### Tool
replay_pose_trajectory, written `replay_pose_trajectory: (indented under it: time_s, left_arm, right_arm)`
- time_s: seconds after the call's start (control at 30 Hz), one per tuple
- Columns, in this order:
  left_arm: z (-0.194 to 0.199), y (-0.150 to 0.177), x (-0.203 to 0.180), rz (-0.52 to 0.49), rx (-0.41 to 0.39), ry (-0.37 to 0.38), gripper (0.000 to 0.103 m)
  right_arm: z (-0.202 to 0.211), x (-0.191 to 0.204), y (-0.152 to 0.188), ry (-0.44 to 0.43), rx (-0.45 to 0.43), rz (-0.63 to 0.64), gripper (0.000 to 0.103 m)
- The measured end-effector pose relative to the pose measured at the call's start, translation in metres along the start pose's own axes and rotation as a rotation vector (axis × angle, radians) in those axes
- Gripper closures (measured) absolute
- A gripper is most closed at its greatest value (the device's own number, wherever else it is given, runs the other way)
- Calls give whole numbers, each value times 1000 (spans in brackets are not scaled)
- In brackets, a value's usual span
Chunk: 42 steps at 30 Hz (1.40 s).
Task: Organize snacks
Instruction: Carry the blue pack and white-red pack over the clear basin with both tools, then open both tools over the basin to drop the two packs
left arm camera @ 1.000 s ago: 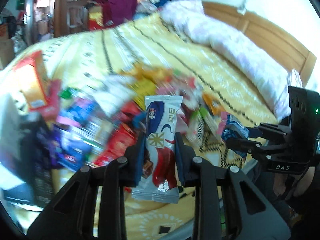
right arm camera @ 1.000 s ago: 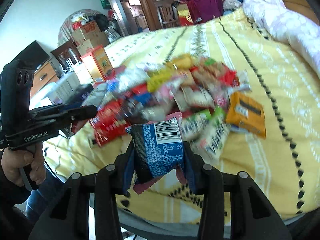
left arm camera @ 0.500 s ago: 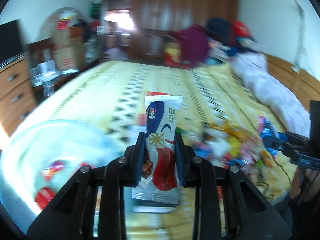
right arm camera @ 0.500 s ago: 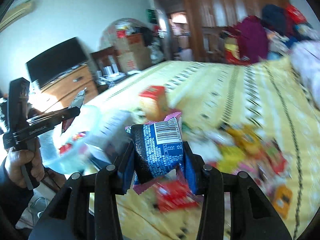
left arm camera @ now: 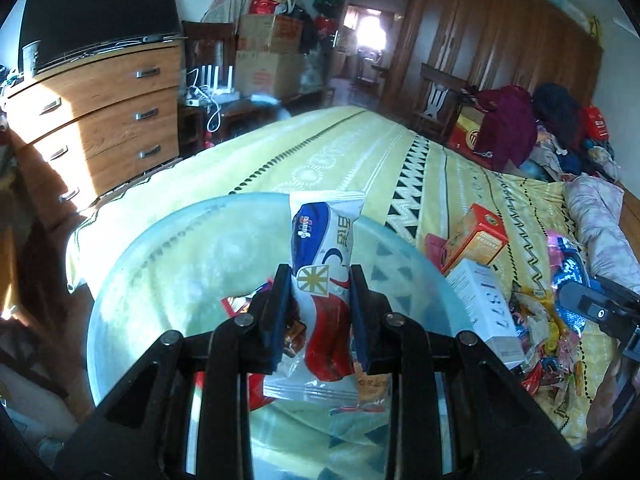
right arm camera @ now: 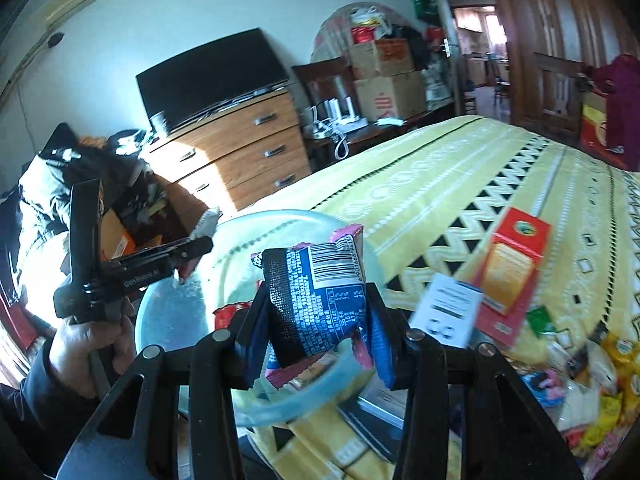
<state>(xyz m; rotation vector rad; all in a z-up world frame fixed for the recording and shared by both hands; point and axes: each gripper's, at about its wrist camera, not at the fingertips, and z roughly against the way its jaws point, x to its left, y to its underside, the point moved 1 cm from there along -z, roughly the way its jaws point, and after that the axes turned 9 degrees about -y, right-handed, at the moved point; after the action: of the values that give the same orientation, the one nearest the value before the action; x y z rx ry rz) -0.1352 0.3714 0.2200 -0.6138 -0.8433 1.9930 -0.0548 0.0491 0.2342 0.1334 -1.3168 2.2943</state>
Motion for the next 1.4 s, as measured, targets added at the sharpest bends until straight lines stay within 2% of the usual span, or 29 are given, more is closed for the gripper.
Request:
replay_pose_trajectory:
  time_s: [0.17,0.43,1.4]
  left_arm:
    - [-8,6,6,-18,33,-22,75]
    - [-8,10,15,-11,53,-27,75]
    - [-12,6,15,-37,59,-26,74]
  right_arm:
    - [-43,20,-1,-41,54,11,57]
    - [-68,21,10,-67,93,-4,56]
    - [-76,14,14,-73,117,-33,56]
